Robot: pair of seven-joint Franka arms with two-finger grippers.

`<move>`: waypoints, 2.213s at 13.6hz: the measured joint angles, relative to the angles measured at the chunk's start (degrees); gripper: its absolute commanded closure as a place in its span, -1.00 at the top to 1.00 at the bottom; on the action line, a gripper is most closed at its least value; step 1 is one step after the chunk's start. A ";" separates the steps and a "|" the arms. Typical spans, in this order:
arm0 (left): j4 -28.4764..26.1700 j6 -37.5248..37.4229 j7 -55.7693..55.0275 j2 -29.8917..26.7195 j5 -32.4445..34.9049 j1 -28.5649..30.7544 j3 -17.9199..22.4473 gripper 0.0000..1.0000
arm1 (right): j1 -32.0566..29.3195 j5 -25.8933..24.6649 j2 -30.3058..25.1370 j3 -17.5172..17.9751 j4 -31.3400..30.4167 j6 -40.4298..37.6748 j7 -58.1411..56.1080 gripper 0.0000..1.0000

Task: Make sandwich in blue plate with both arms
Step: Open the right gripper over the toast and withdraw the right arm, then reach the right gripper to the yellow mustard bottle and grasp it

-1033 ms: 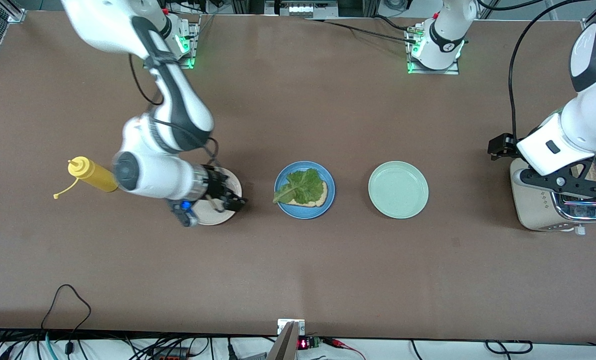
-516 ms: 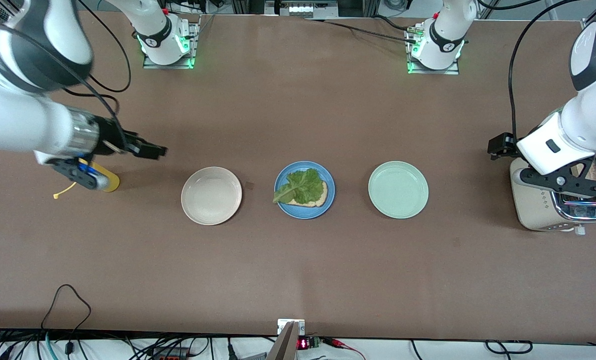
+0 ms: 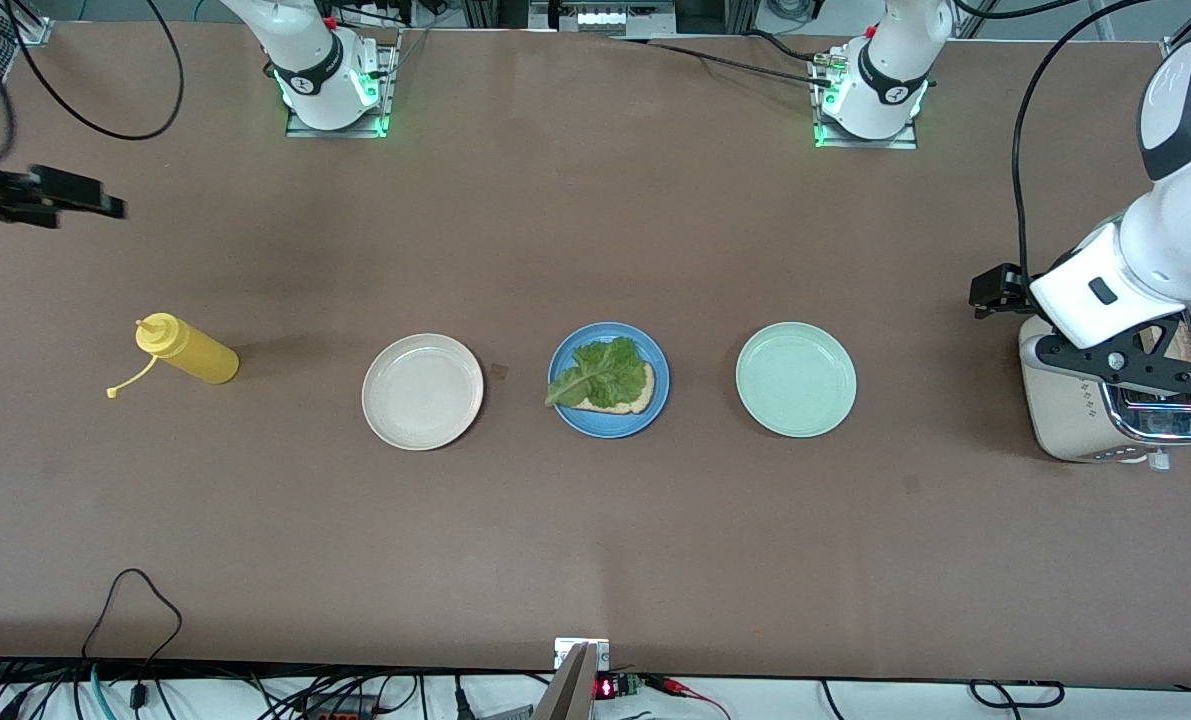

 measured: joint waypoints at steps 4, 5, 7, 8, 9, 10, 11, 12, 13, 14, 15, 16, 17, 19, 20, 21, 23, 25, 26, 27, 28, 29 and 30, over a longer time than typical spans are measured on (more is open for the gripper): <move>0.00 0.00 0.00 0.00 -0.03 0.03 0.01 1.00 | -11.32 -0.60 0.50 -0.52 -7.15 10.36 -26.78 1.00; 0.00 0.00 0.00 0.00 -0.03 0.03 0.01 1.00 | -12.98 -0.59 1.16 -0.95 -9.05 13.81 -32.44 1.00; 0.01 0.00 0.00 0.00 -0.03 0.03 0.01 1.00 | -14.94 -0.45 3.45 -1.84 -11.27 18.90 -40.54 1.00; 0.01 0.00 0.00 0.00 -0.03 0.03 0.01 1.00 | -15.69 -0.19 4.79 -1.87 -11.56 20.80 -43.74 1.00; 0.00 0.00 0.00 0.00 -0.03 0.03 0.01 1.00 | -16.29 0.36 6.11 -1.87 -11.62 22.65 -47.32 1.00; 0.01 0.00 0.00 0.00 -0.03 0.03 0.01 1.00 | -16.91 1.59 7.50 -1.87 -11.64 24.43 -51.16 1.00; 0.01 0.00 0.00 0.00 -0.04 0.03 0.01 1.00 | -17.75 3.69 9.24 -1.87 -11.68 26.17 -55.31 1.00; 0.01 0.00 -0.01 0.00 -0.04 0.03 0.01 1.00 | -18.70 5.97 11.20 -1.87 -11.72 27.80 -59.46 1.00; 0.01 0.00 -0.01 0.00 -0.04 0.03 0.01 1.00 | -19.59 8.39 13.27 -1.87 -11.72 29.29 -63.67 1.00; 0.01 0.00 -0.01 0.00 -0.04 0.03 0.01 1.00 | -20.40 11.25 15.54 -1.88 -11.62 30.57 -67.95 1.00; 0.01 0.00 -0.01 0.00 -0.04 0.03 0.01 1.00 | -21.09 14.46 18.05 -1.88 -11.25 31.38 -72.21 1.00; 0.01 0.00 -0.01 0.00 -0.04 0.03 0.01 1.00 | -21.70 17.96 20.83 -1.88 -10.44 31.83 -76.36 1.00; 0.01 0.00 -0.01 0.00 -0.04 0.03 0.01 1.00 | -22.15 21.71 23.81 -1.88 -9.25 31.89 -80.29 1.00; 0.01 0.00 -0.01 0.00 -0.04 0.03 0.01 1.00 | -22.47 27.72 29.12 -1.87 -6.71 31.87 -86.11 1.00; 0.01 0.00 -0.01 0.00 -0.04 0.03 0.01 1.00 | -22.58 29.92 31.20 -1.86 -5.60 31.71 -88.30 1.00; 0.01 0.00 -0.01 0.00 -0.04 0.03 0.01 1.00 | -22.78 31.95 32.90 -1.86 -4.57 30.97 -90.47 1.00; 0.01 0.00 -0.01 0.00 -0.04 0.03 0.01 1.00 | -23.25 36.41 35.68 -1.85 -2.51 27.34 -95.26 1.00; 0.01 0.00 -0.01 0.00 -0.04 0.03 0.01 1.00 | -23.77 40.38 37.98 -1.84 -1.12 23.34 -100.42 1.00; 0.01 0.00 -0.01 0.00 -0.04 0.03 0.01 1.00 | -23.99 42.11 38.85 -1.81 -0.77 21.24 -103.36 1.00; 0.01 0.00 -0.01 0.00 -0.04 0.03 0.01 1.00 | -24.15 43.56 39.51 -1.79 -0.65 19.70 -106.31 1.00; 0.01 0.00 -0.01 0.00 -0.04 0.04 0.01 1.00 | -24.24 44.59 40.03 -1.78 -0.58 18.37 -109.19 1.00; 0.01 0.00 -0.01 0.00 -0.04 0.04 0.01 1.00 | -24.31 45.07 40.52 -1.77 -0.56 17.06 -111.80 1.00; 0.01 0.00 -0.01 0.00 -0.04 0.04 0.01 1.00 | -24.36 45.24 40.93 -1.78 -0.56 15.97 -114.04 1.00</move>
